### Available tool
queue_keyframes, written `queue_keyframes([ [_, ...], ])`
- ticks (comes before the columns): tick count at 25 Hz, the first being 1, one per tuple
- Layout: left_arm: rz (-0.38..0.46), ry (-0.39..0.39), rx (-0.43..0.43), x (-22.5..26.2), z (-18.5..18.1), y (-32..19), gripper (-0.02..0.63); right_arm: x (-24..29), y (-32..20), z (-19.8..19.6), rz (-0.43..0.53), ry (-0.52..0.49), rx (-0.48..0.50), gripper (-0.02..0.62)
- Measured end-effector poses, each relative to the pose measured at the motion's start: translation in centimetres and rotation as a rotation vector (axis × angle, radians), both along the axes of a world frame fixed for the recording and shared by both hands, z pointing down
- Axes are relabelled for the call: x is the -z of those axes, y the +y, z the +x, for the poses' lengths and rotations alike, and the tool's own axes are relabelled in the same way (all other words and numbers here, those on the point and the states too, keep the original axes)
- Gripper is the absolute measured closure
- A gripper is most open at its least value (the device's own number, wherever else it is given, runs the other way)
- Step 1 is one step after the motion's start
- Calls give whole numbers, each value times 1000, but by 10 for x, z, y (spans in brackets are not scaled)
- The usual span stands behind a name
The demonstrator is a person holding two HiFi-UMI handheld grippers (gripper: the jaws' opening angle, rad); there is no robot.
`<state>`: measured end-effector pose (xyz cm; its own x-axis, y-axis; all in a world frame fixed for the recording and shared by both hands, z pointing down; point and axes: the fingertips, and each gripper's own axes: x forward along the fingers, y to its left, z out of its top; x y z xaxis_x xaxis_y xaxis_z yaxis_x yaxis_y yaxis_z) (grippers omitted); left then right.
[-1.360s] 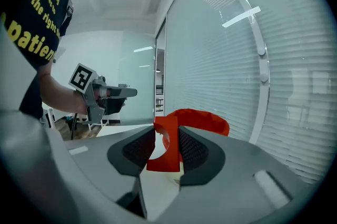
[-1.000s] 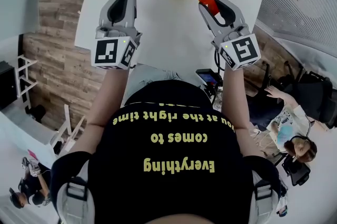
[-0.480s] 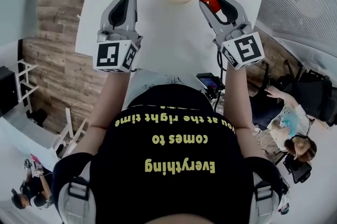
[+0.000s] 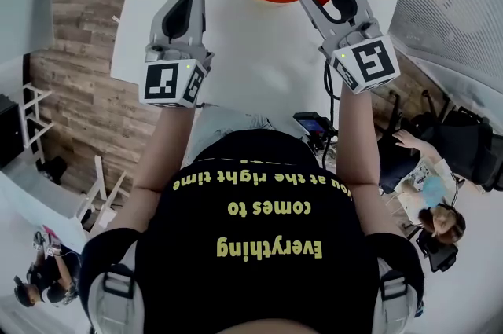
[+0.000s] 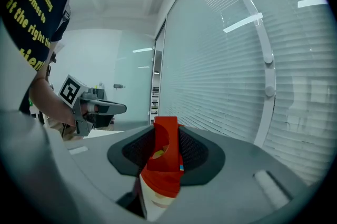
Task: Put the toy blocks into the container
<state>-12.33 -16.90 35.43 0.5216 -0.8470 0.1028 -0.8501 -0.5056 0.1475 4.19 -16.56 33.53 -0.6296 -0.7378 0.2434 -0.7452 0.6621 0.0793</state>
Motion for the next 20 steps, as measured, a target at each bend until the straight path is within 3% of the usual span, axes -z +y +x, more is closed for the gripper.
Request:
queue_keyframes([
  [14,-38,-9,75,-14,-25,-5,606,-14,-37,-18,-12,7,43,451],
  [20,-51,-7,85,-20,-25,-7,606,-22,-42,-23,-27,104,37,451],
])
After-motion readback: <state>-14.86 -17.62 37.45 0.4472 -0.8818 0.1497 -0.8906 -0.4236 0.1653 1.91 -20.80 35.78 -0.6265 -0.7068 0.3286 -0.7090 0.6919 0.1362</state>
